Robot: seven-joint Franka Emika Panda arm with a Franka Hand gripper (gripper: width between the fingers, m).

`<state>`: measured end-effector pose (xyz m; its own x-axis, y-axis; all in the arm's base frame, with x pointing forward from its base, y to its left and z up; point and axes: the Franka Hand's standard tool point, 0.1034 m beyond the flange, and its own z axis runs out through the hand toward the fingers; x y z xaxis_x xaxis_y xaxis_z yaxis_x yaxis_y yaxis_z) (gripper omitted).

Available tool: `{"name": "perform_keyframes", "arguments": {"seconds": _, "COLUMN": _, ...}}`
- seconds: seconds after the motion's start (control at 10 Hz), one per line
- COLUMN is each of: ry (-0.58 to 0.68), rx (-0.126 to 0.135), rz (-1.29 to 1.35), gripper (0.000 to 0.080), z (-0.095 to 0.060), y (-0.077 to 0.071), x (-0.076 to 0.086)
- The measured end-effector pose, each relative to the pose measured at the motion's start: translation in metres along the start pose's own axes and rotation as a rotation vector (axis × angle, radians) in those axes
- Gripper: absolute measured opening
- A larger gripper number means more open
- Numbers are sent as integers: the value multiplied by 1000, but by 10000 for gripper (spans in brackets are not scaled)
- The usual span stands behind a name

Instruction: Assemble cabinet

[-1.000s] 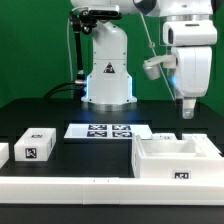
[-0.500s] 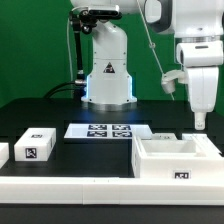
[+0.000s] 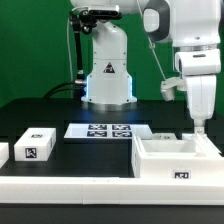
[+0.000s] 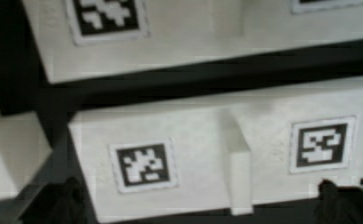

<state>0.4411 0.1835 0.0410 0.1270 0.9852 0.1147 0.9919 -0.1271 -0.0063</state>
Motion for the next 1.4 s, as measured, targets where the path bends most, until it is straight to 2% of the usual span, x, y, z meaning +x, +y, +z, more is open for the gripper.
{"name": "perform_keyframes", "arguments": {"seconds": 0.1, "ry": 7, "rx": -6, "rz": -9, "gripper": 649, "z": 3, "y": -1, "x": 3}}
{"name": "perform_keyframes", "arguments": {"seconds": 0.5, "ry": 9, "rx": 22, "rz": 6, "gripper": 649, "z": 19, "y": -3, "x": -2}}
{"name": "perform_keyframes", "arguments": {"seconds": 0.8, "ry": 10, "rx": 30, "rz": 15, "gripper": 649, "z": 24, "y": -3, "x": -4}}
{"name": "perform_keyframes", "arguments": {"seconds": 1.0, "ry": 10, "rx": 31, "rz": 16, "gripper": 413, "z": 24, "y": -3, "x": -5}}
{"name": "perform_keyframes", "arguments": {"seconds": 1.1, "ry": 9, "rx": 32, "rz": 16, "gripper": 413, "z": 24, "y": -3, "x": -5}}
{"name": "perform_keyframes", "arguments": {"seconds": 1.2, "ry": 9, "rx": 32, "rz": 16, "gripper": 230, "z": 25, "y": -4, "x": -5}}
{"name": "perform_keyframes", "arguments": {"seconds": 1.3, "ry": 9, "rx": 33, "rz": 16, "gripper": 97, "z": 25, "y": -4, "x": -5}}
{"name": "perform_keyframes", "arguments": {"seconds": 1.4, "ry": 9, "rx": 32, "rz": 16, "gripper": 97, "z": 25, "y": -4, "x": -5}}
